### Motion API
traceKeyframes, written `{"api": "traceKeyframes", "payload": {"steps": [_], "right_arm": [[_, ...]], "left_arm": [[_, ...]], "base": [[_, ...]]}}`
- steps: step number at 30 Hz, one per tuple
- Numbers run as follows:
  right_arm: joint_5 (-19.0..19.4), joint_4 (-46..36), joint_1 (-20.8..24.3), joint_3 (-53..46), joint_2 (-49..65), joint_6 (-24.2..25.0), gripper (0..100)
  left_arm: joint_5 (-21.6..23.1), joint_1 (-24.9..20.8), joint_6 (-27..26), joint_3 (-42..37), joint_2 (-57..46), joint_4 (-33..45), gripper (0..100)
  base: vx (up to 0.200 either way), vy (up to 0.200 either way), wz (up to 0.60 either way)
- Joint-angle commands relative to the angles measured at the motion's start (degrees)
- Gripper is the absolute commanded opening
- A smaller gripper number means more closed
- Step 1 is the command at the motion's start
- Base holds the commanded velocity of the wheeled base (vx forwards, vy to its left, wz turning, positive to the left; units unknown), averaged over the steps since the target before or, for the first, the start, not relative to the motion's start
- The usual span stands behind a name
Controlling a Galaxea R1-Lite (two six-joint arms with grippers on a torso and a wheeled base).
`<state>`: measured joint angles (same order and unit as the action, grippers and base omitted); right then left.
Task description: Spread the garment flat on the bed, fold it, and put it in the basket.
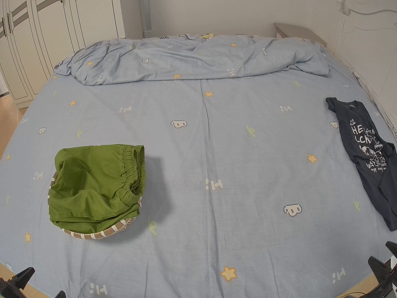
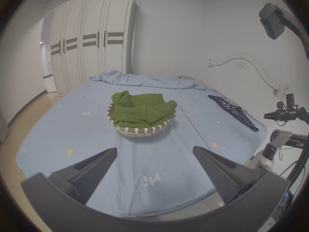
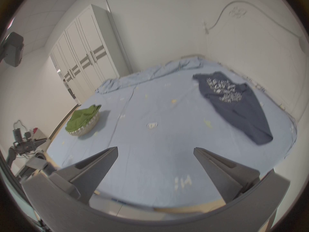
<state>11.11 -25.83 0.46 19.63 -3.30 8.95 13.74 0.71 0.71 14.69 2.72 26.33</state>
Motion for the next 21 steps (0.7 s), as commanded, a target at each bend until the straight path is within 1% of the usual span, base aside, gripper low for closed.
{"api": "traceKeyframes", "payload": {"steps": [1,2,3,4,7,8,9,10,21], "right_arm": [[-10.2,32.3,-0.5,-19.6,2.2,-3.2,100],[-10.3,31.0,-0.5,-19.6,2.2,-3.9,100],[-10.3,31.0,-0.5,-19.6,2.2,-3.9,100],[-11.2,30.3,-0.5,-19.6,2.2,-4.4,100],[-12.4,29.6,-0.5,-19.6,2.1,-5.1,100],[-12.6,26.6,-0.5,-19.6,2.1,-7.4,100],[-12.6,26.6,-0.5,-19.6,2.1,-7.4,100],[-12.2,25.4,-0.5,-19.5,2.0,-8.7,100],[-12.3,25.6,-0.5,-19.5,2.1,-8.2,100]], "left_arm": [[-10.0,-0.6,-0.4,-11.7,-2.7,-21.5,100],[-11.4,-0.6,-0.8,-14.0,-2.7,-26.6,100],[-11.4,-0.6,-0.8,-14.0,-2.7,-26.6,100],[-14.3,-0.6,-0.9,-14.7,-2.7,-29.7,100],[-14.6,-0.6,-0.5,-14.7,-2.7,-27.5,100],[-14.3,-0.6,-0.5,-14.7,-2.6,-27.5,100],[-14.3,-0.6,-0.5,-14.7,-2.6,-27.5,100],[-13.9,-0.6,-0.4,-14.7,-2.6,-27.6,100],[-13.9,-0.6,-0.5,-14.7,-2.6,-27.6,100]], "base": [[0.0,0.0,0.0],[0.0,0.0,0.0],[0.0,0.0,0.0],[0.0,0.0,0.0],[0.0,0.0,0.0],[0.0,0.0,0.0],[0.0,0.0,0.0],[0.0,0.0,0.0],[0.0,0.0,0.0]]}}
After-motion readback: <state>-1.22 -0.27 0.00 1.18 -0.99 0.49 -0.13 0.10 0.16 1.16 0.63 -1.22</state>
